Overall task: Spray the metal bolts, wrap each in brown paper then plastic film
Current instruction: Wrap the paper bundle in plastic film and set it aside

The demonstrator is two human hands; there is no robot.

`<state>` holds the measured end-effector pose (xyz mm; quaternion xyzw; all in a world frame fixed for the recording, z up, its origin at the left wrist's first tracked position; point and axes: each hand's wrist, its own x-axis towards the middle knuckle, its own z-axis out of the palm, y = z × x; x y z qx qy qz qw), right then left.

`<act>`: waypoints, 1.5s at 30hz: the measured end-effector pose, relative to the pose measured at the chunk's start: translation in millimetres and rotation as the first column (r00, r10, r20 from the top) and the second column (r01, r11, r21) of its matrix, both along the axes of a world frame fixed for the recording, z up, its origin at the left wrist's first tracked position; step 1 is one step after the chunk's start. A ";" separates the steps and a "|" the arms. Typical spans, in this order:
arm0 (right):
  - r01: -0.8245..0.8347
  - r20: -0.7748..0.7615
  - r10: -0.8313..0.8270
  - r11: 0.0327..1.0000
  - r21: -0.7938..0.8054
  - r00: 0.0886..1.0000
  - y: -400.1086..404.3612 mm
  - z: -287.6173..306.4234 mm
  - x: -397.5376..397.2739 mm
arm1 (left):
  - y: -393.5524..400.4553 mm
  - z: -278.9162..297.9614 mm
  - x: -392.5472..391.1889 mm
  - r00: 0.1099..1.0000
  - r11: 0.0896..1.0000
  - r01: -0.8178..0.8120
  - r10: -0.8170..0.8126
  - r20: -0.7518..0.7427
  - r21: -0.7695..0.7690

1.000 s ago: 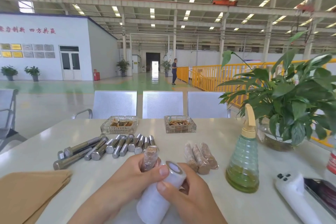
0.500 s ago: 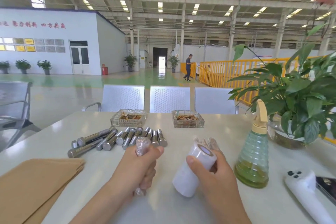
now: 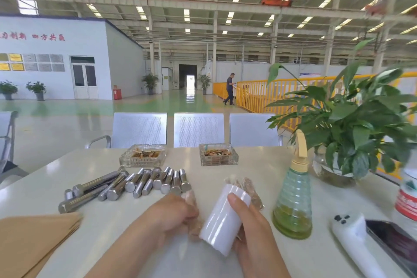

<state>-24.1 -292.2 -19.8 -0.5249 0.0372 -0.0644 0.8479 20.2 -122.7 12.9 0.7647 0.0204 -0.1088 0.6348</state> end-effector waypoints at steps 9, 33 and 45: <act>0.090 -0.084 -0.079 0.987 0.135 0.993 -8.8 3.1 9.9 | -50.3 8.0 54.9 0.982 0.961 -0.050 -0.002 0.190 0.271; -0.214 -0.012 0.218 0.944 -0.250 0.976 20.9 14.3 16.8 | 21.7 -1.1 -7.1 0.957 0.918 0.222 -0.141 0.255 -0.327; -0.282 -0.019 0.282 0.948 -0.149 0.959 16.5 16.2 3.4 | 22.0 0.9 -15.9 0.892 0.903 0.373 -0.286 0.351 -0.214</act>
